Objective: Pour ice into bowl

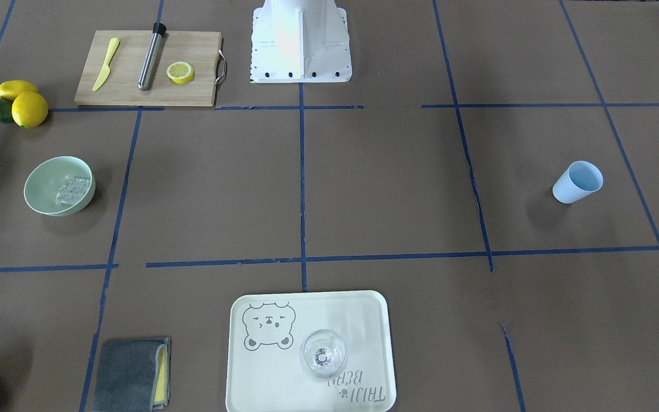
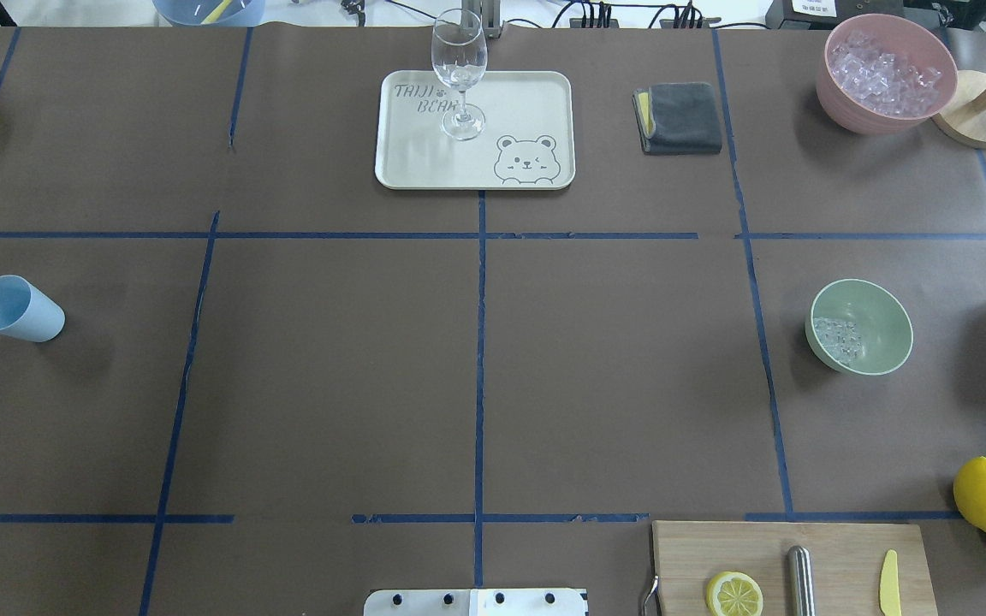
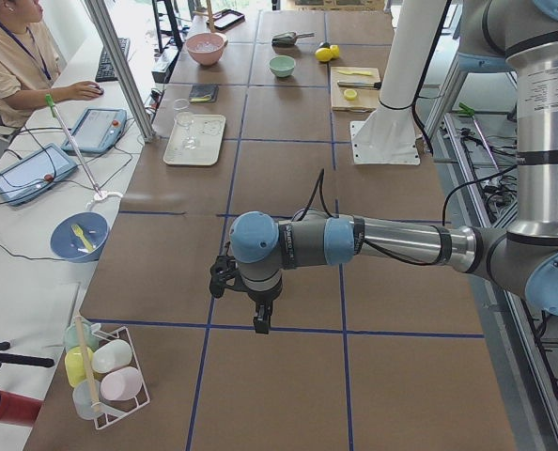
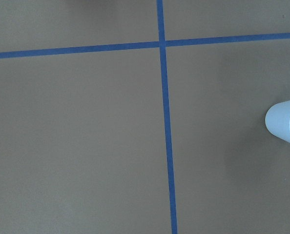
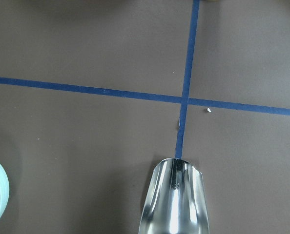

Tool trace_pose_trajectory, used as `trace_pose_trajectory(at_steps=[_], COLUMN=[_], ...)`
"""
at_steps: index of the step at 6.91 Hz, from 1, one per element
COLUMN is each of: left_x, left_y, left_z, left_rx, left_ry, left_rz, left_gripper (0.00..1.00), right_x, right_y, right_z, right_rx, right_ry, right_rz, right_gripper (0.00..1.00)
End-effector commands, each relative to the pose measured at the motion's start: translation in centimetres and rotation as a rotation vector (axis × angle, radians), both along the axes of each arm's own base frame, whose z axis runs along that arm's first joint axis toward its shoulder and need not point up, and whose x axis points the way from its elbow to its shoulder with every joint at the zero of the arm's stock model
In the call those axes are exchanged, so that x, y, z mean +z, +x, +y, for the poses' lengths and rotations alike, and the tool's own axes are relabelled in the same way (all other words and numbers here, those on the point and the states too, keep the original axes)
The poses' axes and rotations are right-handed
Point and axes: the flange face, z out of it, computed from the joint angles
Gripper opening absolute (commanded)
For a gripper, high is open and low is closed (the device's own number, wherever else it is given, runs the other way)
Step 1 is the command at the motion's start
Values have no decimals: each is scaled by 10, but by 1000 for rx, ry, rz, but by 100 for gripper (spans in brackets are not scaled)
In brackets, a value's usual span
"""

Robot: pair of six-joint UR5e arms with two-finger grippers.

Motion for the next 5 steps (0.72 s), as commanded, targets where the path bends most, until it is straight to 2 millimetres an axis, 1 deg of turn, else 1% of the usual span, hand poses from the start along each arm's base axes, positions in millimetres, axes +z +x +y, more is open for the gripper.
trace_pose_trajectory(at_steps=[1, 2, 3, 4, 5], left_x=[-7, -6, -9, -12, -21], left_y=[-1, -1, 0, -1, -1], left_z=[-10, -13, -17, -25, -33], left_rx=[0, 0, 2, 1, 1], left_ry=[25, 43, 54, 61, 76], left_rz=[-1, -2, -3, -3, -4], left_gripper=[100, 100, 100, 100, 100], right_x=[8, 8, 13, 15, 15], right_y=[-5, -5, -5, -6, -6], right_z=[3, 2, 4, 1, 0], right_rx=[-11, -9, -10, -10, -12], right_ry=[-24, -23, -34, -38, -34], right_rz=[-19, -21, -26, -33, -30], right_gripper=[100, 100, 100, 100, 100])
